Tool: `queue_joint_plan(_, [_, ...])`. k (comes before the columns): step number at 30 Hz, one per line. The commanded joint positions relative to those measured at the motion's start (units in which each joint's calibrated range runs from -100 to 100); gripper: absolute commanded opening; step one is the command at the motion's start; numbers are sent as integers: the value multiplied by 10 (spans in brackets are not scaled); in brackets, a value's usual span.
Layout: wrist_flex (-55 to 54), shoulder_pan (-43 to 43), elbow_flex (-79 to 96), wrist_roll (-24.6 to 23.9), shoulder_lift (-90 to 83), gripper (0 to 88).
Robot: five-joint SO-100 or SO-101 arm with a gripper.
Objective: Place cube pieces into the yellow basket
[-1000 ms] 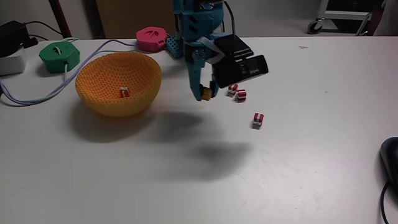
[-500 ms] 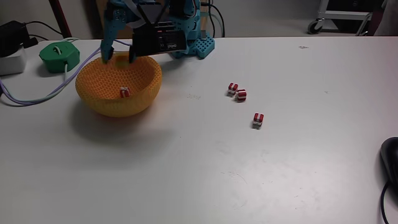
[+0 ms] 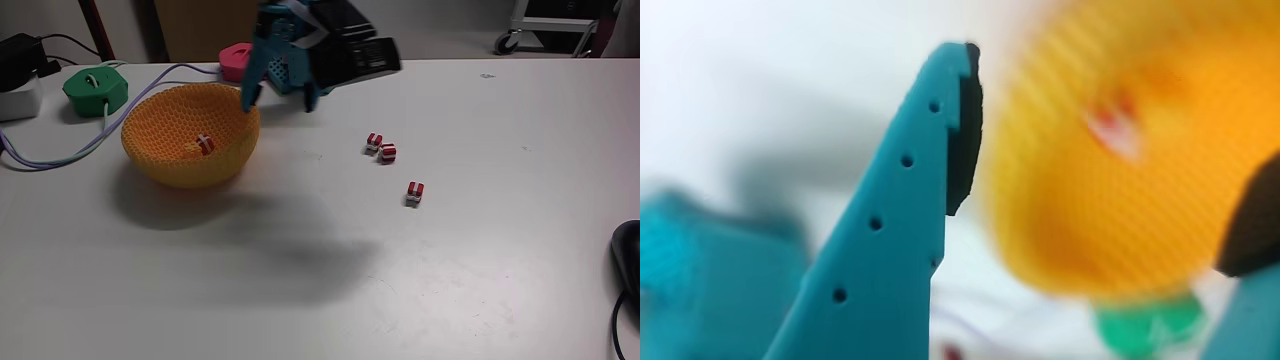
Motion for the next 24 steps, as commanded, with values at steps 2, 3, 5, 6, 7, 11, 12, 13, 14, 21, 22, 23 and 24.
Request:
queue_joint_plan(2, [-157, -205, 115, -120, -17, 415])
queue_joint_plan(3, [-183, -225, 139, -130, -17, 412])
queue_joint_plan(5, [-202, -253, 160, -145, -10, 406])
queue_joint_plan(6, [-206, -262, 165, -148, -7, 403])
queue_joint_plan(7, [-209, -270, 168, -154, -3, 400])
queue_joint_plan(11, [-268, -291, 199, -169, 10, 393])
queue_joint_plan(12, [-293, -297, 213, -175, 14, 391])
queue_joint_plan(13, [-320, -302, 226, -181, 20, 390])
queue_joint_plan(14, [-345, -308, 238, -187, 27, 390])
queue_joint_plan(21, [-452, -311, 269, -198, 81, 366])
queue_joint_plan(22, [-459, -308, 270, -197, 85, 360])
queue_joint_plan(23, [-462, -305, 270, -197, 90, 349])
queue_joint_plan(24, [-464, -302, 270, -198, 93, 328])
